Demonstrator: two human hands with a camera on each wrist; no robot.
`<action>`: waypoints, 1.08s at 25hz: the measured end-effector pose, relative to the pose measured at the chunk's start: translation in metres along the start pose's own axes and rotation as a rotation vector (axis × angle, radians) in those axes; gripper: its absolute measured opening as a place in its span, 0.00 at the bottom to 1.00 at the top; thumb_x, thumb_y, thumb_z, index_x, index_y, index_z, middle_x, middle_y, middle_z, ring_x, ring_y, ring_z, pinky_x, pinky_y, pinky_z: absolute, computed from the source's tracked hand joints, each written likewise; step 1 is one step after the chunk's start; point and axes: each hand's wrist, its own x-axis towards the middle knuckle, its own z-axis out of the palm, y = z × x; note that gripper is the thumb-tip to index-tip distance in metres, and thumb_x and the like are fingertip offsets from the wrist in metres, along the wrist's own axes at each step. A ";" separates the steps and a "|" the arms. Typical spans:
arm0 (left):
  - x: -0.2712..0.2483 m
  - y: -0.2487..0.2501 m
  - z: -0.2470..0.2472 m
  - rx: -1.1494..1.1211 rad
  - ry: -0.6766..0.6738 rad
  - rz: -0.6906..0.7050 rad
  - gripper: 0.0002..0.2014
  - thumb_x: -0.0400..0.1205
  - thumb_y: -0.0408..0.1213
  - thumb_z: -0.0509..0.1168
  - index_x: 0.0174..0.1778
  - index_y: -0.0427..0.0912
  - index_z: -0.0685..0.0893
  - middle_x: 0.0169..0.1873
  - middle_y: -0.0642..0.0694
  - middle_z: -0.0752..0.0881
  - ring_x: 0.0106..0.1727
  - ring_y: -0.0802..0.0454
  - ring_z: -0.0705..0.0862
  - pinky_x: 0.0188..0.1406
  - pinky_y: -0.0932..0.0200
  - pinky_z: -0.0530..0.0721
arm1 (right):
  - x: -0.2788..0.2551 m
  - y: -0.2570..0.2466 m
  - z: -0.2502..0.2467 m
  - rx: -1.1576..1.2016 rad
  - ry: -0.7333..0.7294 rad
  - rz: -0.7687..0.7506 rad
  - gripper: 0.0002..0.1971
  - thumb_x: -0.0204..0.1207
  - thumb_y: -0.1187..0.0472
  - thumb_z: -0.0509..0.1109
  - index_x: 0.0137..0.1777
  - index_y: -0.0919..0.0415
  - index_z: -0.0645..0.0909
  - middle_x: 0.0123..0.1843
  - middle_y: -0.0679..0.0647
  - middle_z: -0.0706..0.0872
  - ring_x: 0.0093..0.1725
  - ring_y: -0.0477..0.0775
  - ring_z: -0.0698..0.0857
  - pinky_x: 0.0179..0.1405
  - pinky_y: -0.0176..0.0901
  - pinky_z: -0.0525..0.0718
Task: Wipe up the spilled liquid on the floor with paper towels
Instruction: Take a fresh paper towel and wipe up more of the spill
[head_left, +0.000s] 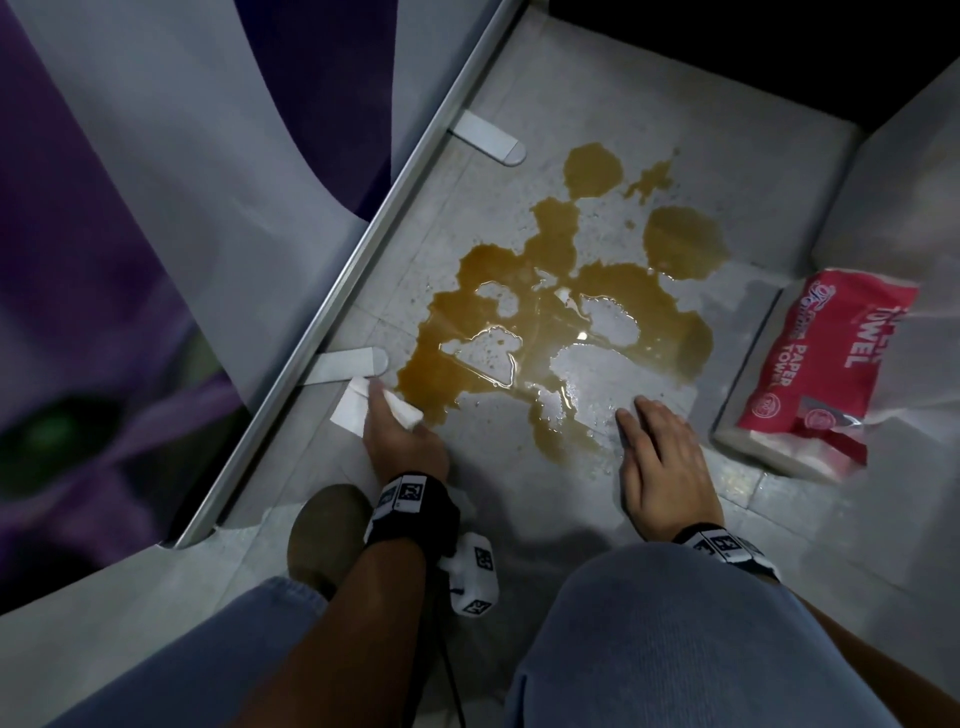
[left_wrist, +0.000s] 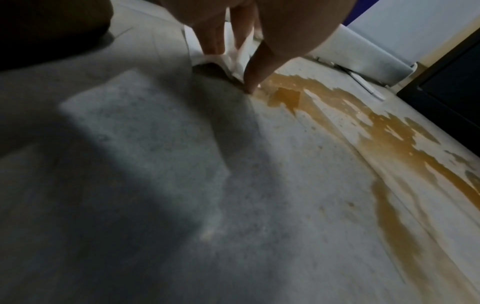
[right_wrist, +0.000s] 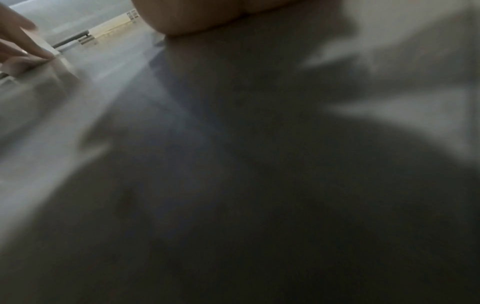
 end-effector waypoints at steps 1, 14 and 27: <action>-0.002 0.001 0.001 -0.046 -0.008 -0.016 0.43 0.77 0.25 0.68 0.85 0.57 0.57 0.75 0.40 0.77 0.75 0.39 0.75 0.76 0.45 0.75 | 0.000 -0.001 0.000 -0.002 -0.001 -0.001 0.25 0.81 0.62 0.58 0.77 0.67 0.76 0.79 0.67 0.74 0.77 0.70 0.72 0.78 0.68 0.67; 0.031 -0.011 0.009 0.156 0.220 0.114 0.20 0.80 0.42 0.60 0.52 0.28 0.89 0.55 0.28 0.87 0.59 0.27 0.82 0.61 0.43 0.78 | -0.002 0.000 -0.002 -0.035 -0.045 0.011 0.27 0.80 0.59 0.56 0.79 0.65 0.74 0.81 0.66 0.71 0.79 0.69 0.70 0.82 0.66 0.63; 0.008 0.021 0.044 0.354 -0.131 -0.081 0.26 0.91 0.36 0.47 0.87 0.40 0.53 0.87 0.41 0.51 0.86 0.34 0.46 0.82 0.42 0.52 | -0.001 -0.002 -0.007 -0.032 -0.054 0.016 0.27 0.80 0.60 0.57 0.79 0.65 0.73 0.81 0.65 0.71 0.80 0.68 0.70 0.82 0.66 0.63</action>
